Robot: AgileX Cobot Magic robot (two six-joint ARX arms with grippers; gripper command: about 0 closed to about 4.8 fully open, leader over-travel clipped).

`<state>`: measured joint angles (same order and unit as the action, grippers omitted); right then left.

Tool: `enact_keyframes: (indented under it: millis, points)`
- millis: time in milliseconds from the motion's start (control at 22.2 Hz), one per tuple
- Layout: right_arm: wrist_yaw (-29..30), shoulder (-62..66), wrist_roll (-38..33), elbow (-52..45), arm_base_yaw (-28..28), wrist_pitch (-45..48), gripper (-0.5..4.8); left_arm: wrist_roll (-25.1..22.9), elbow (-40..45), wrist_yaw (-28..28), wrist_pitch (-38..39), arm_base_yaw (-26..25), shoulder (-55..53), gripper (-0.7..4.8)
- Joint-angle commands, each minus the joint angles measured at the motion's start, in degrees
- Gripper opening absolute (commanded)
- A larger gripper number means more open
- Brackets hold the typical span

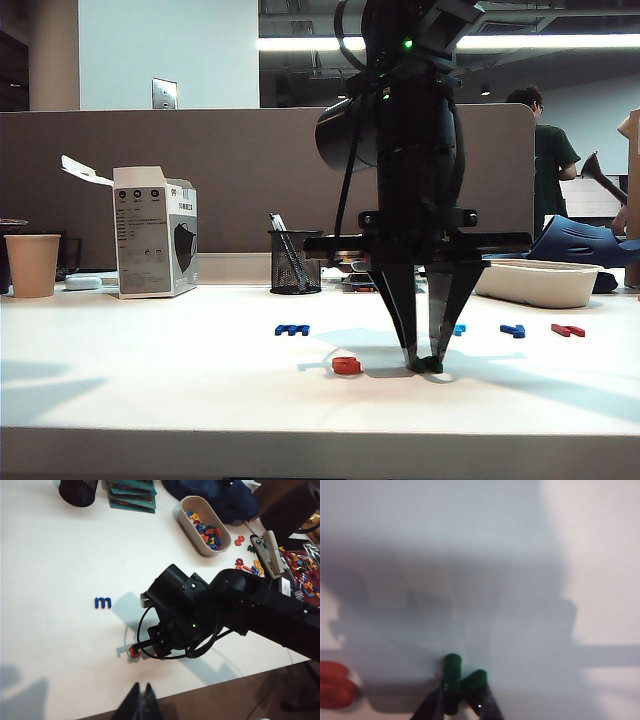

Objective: Select the appropriate letters from the row of letter magnets placed on the table to arrange into the word "sky".

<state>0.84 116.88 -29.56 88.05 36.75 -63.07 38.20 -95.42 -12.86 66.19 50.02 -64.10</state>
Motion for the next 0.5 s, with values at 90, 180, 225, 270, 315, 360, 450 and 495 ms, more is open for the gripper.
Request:
enact_keyframes:
  millis: [90, 180, 225, 270, 315, 360, 450, 495]
  points:
    - [0.76, 0.72, -0.46, -0.48, 0.61, -1.16, 0.53, -0.22, -0.09, -0.17, -0.52, -0.09, 0.11, -0.05]
    - [0.74, 0.72, -0.48, -0.48, 0.96, -0.79, 0.53, -0.22, -0.09, -0.17, -0.52, -0.09, 0.11, -0.05]
    - [0.59, 0.72, -0.46, -0.48, 1.07, -0.24, 0.53, -0.22, -0.09, -0.20, -0.52, -0.09, 0.11, -0.05]
    - [0.59, 0.72, -0.46, -0.46, 1.07, 0.20, 0.53, -0.22, -0.09, -0.17, -0.52, -0.09, 0.11, -0.05]
    - [0.59, 0.72, -0.46, -0.46, 1.07, 0.70, 0.53, -0.22, -0.09, -0.17, -0.52, -0.09, 0.11, -0.05]
    - [0.59, 0.72, -0.46, -0.44, 1.05, 1.03, 0.53, -0.22, -0.09, -0.17, -0.52, -0.09, 0.11, -0.05]
    - [0.61, 0.72, -0.46, -0.31, 1.05, 1.95, 0.53, -0.22, -0.09, -0.17, -0.52, -0.09, 0.11, -0.05]
    - [0.59, 0.72, -0.46, -0.31, 1.05, 2.34, 0.53, -0.22, -0.09, -0.17, -0.52, -0.09, 0.11, -0.05]
